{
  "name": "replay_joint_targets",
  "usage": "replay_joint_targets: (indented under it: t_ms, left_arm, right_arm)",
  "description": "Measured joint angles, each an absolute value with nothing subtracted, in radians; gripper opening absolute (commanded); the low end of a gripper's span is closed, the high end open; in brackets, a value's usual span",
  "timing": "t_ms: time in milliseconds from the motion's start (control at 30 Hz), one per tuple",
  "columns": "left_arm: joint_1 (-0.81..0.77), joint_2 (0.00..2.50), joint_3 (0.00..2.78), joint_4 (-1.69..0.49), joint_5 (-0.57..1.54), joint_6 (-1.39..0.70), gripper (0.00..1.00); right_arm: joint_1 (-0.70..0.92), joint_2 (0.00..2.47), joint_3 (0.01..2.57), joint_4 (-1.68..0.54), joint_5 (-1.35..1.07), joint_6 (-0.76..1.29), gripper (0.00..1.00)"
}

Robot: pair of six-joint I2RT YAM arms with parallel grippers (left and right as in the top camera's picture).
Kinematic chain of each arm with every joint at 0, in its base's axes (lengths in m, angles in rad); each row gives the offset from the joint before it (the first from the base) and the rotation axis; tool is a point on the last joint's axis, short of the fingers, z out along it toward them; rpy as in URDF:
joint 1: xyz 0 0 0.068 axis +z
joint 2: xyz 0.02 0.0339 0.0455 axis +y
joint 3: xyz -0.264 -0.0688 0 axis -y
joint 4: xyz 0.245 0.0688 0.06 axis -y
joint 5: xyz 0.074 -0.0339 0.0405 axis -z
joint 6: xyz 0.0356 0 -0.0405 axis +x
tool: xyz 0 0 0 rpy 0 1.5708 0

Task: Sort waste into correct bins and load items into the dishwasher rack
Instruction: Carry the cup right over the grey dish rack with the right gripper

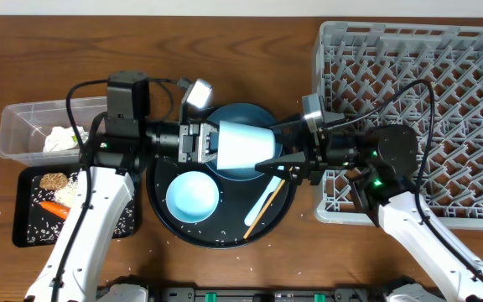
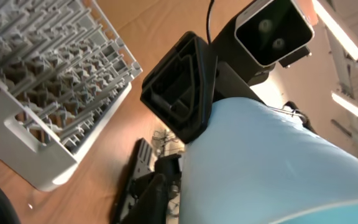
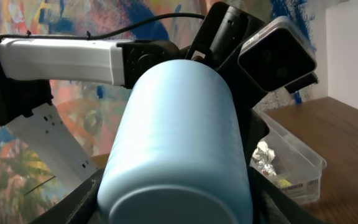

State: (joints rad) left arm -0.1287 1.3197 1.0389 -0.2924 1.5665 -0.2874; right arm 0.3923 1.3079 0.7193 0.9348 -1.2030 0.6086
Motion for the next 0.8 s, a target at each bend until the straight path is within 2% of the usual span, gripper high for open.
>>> replay_joint_targets:
  t_ms: [133,267,600,733,800]
  left_arm:
    - [-0.126,1.320,1.039,-0.241,1.567,-0.288,0.24]
    - [-0.090,1.315,1.039,-0.228,1.541,-0.288,0.24]
    - [0.093,1.309,1.039,-0.228,1.370,-0.295,0.25]
    - [0.119,1.309,1.039,-0.236,1.323,-0.295,0.25]
    - [0.123,1.309,1.039,-0.236,1.308,-0.296,0.25]
  right_arm:
    - [0.392,1.308,0.719,0.963,-1.202,0.609,0.23]
    - [0.389,1.309,0.719,0.965,-1.188,0.611,0.22]
    - [0.289,1.315,0.719,0.970,-1.226,0.712,0.10]
    - [0.188,1.315,0.719,0.970,-1.257,0.815,0.02]
    - [0.128,1.315,0.719,0.970,-1.274,0.867,0.02]
